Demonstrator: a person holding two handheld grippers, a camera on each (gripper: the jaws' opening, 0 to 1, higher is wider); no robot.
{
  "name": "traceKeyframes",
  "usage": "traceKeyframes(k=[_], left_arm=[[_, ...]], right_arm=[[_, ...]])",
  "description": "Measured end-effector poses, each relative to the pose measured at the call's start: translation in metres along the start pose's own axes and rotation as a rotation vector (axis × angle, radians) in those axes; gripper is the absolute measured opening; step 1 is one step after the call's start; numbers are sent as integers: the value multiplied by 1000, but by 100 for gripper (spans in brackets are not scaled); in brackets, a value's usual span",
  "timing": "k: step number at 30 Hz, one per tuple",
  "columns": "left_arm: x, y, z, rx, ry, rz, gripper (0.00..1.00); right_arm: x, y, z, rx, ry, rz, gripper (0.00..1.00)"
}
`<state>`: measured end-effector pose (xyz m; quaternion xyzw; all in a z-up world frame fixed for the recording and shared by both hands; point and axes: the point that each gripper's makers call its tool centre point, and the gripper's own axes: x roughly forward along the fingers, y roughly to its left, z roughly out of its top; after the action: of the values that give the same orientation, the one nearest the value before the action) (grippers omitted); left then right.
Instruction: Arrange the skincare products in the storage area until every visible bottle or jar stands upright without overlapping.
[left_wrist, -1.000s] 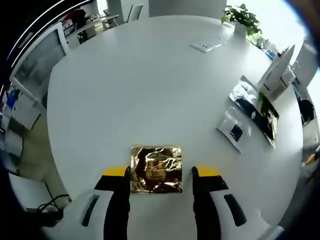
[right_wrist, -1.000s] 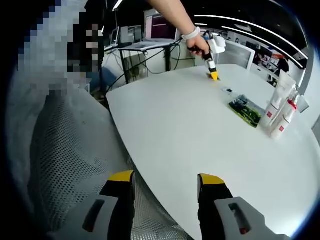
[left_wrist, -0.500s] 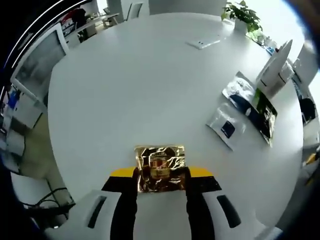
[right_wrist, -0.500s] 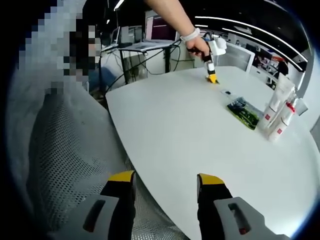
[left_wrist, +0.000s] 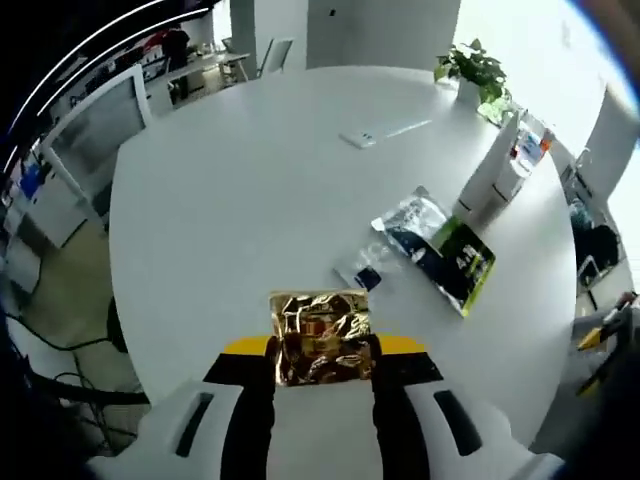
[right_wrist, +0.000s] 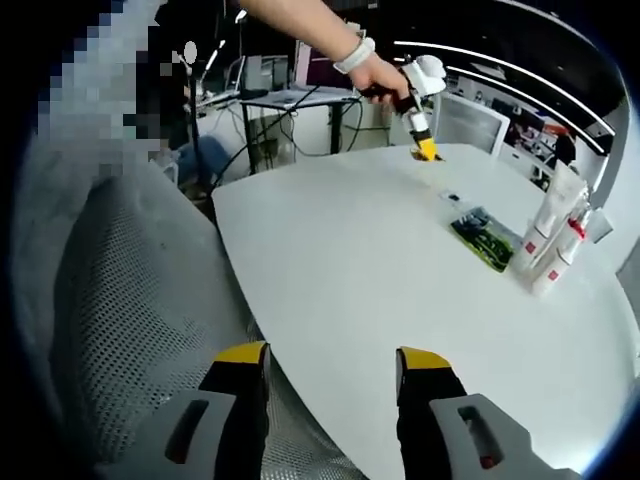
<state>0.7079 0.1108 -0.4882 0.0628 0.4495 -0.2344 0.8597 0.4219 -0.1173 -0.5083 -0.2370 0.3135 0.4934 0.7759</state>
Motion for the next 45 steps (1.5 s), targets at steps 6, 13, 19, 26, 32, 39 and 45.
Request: traceKeyframes(k=[6, 13, 19, 26, 32, 39, 45], left_arm=[[-37, -65, -43, 11, -37, -12, 35], [-71, -135, -107, -86, -38, -74, 36], [-93, -152, -143, -86, -30, -72, 36], [-112, -159, -177, -158, -100, -14, 36], [-114, -180, -185, -184, -155, -2, 36], [-112, -200, -185, -196, -198, -15, 36], [-108, -211, -184, -122, -205, -9, 36]], right_arm=[[-2, -3, 3, -8, -17, -21, 48], [-4, -4, 5, -31, -30, -37, 48], [-5, -4, 7, -36, -34, -38, 48], [-9, -6, 11, -22, -54, -44, 45], [-11, -4, 14, -10, -70, -42, 47], [-13, -1, 14, 17, -75, -29, 49], [-14, 0, 15, 61, -84, -14, 52]])
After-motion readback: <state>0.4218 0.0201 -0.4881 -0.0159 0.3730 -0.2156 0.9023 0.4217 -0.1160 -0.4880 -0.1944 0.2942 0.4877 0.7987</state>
